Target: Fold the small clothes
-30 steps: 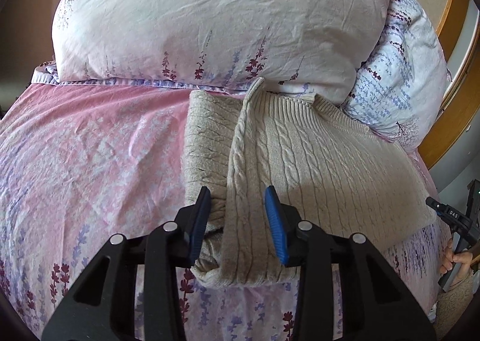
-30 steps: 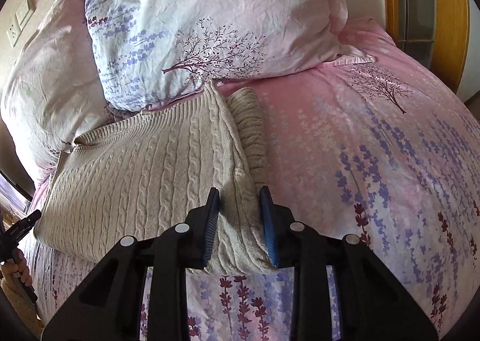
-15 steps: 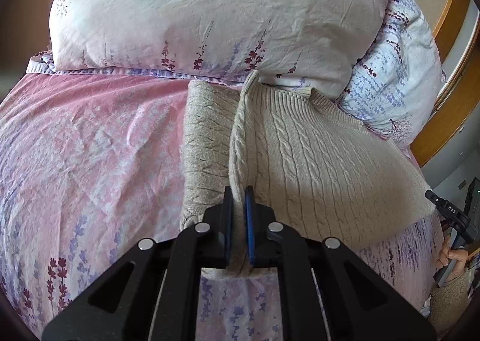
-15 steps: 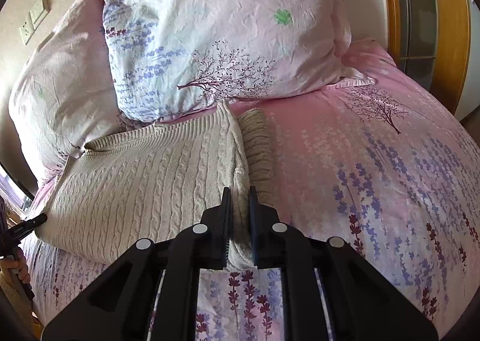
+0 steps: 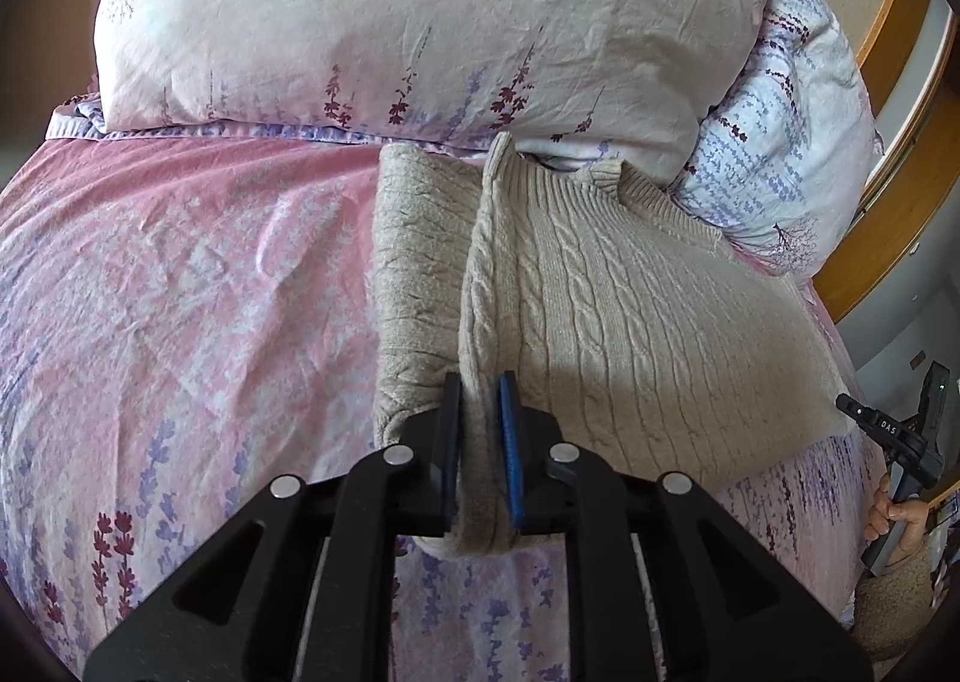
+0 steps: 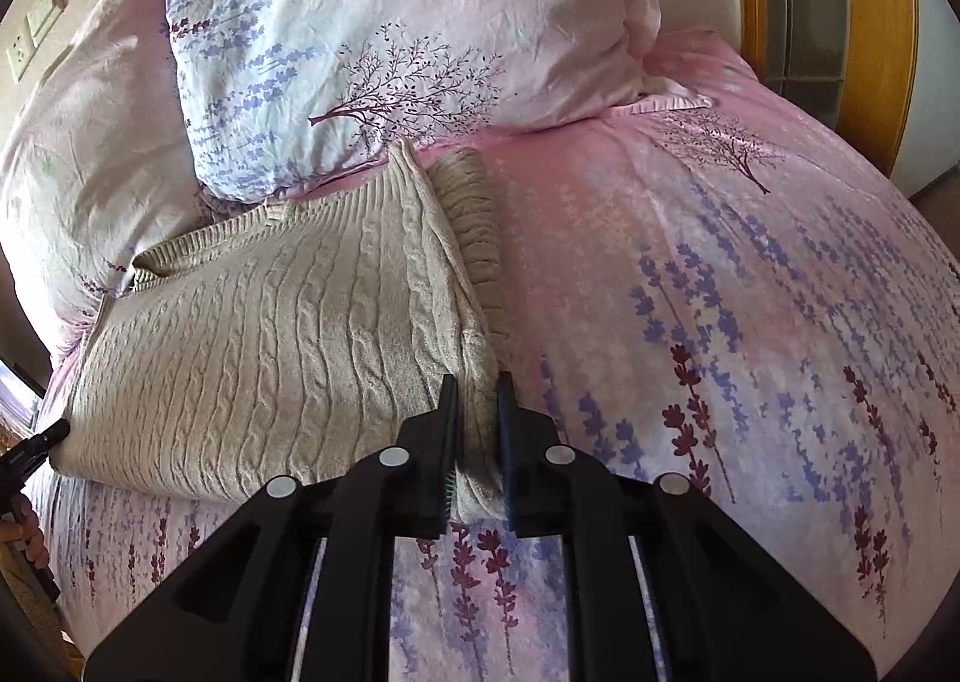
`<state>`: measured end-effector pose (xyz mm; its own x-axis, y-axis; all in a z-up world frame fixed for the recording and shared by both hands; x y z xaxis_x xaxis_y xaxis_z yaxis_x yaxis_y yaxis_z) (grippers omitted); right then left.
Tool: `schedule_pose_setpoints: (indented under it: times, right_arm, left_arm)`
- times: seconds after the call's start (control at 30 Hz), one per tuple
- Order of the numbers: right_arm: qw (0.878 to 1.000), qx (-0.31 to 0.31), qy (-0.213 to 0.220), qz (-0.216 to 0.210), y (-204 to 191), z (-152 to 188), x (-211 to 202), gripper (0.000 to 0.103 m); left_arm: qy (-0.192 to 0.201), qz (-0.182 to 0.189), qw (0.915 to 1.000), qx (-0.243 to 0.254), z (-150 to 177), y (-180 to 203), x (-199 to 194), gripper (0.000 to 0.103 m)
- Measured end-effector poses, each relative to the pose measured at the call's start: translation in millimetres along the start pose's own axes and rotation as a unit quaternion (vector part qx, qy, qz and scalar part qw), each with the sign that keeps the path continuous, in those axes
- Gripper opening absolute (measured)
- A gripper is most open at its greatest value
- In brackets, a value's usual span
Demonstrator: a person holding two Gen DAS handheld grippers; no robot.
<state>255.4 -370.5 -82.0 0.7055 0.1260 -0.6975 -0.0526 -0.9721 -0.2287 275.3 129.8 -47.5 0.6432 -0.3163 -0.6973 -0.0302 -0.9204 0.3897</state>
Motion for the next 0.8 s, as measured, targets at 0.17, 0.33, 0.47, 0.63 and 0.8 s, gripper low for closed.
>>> schedule_pose_setpoints:
  times: [0.17, 0.33, 0.47, 0.63, 0.8]
  right_arm:
    - [0.999, -0.011, 0.047, -0.011, -14.6, -19.5, -23.4, 0.038]
    - [0.997, -0.070, 0.034, -0.029, -53.6, -20.7, -13.6, 0.041]
    - [0.997, -0.079, 0.007, -0.018, -60.6, -14.5, 5.2, 0.046]
    - [0.995, -0.093, -0.039, 0.015, -53.9, 2.6, 25.3, 0.050]
    - [0.994, -0.094, -0.051, 0.023, -60.1, -3.3, 21.7, 0.053]
  left_arm:
    - [0.061, -0.016, 0.9980, 0.008, -14.4, 6.3, -27.3, 0.041]
    - [0.058, 0.011, 0.9966, 0.058, -7.8, 48.9, -21.7, 0.056]
    - [0.027, -0.005, 0.9960, 0.085, 3.8, 63.3, 4.1, 0.057]
    - [0.000, -0.021, 0.9972, 0.072, 11.3, 49.2, 28.6, 0.057]
    - [0.011, 0.013, 0.9997, 0.017, -4.0, 39.6, 12.1, 0.058]
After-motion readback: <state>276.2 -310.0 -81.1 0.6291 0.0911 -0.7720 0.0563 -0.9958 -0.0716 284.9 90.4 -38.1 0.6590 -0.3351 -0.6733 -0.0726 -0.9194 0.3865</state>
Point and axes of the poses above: each gripper's, at about its wrist camera, not at the fingertips, and x roughly the way its jaws point, y to its right, z to its underside, the point moved 9 cm from there along x, roughly the way its jaws point, and after that the axes turned 6 degrees about -x, right-handed, at the moved point
